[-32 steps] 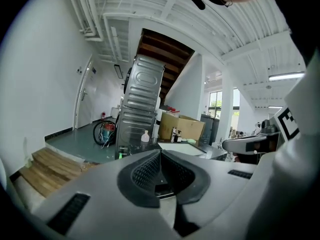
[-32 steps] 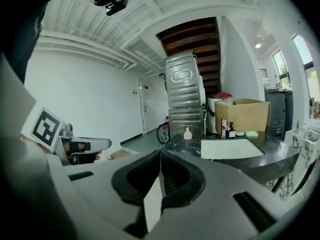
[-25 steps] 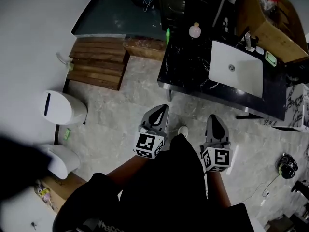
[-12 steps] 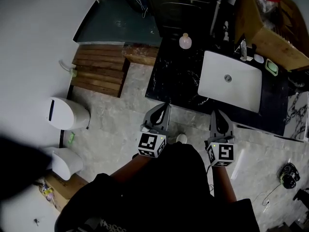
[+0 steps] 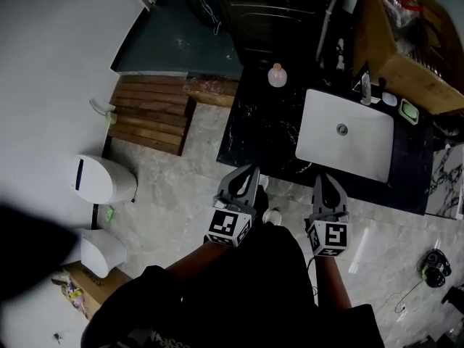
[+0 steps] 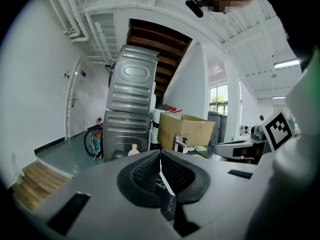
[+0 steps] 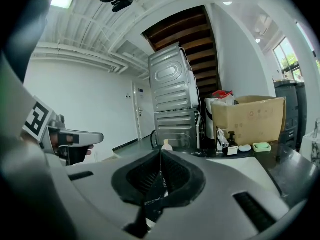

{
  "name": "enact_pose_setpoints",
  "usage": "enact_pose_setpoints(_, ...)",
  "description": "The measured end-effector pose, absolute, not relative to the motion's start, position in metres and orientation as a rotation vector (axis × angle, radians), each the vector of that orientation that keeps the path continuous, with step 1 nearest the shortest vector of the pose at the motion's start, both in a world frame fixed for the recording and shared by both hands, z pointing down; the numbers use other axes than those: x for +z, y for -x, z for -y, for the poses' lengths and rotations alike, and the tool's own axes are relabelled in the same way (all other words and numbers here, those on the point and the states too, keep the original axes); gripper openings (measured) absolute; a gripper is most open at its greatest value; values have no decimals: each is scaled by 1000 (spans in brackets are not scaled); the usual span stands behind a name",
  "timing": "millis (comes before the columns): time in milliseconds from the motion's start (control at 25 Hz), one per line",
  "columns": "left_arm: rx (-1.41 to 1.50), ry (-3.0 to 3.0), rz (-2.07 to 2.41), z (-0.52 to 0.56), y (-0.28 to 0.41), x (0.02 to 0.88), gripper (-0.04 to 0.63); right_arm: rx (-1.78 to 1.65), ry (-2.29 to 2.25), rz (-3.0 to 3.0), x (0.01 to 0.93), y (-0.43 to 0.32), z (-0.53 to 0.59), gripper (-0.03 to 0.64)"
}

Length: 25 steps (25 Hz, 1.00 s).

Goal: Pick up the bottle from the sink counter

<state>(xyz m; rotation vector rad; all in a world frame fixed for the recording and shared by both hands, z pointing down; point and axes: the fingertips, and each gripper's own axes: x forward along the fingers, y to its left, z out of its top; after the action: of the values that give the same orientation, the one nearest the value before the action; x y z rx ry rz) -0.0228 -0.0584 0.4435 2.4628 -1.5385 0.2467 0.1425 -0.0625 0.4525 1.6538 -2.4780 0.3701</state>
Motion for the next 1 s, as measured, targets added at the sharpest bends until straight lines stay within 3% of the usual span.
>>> enact_pose_setpoints(1000, 239, -2553, 1388, 219, 44, 464, 17, 298, -1766, 2364, 435, -110, 183, 38)
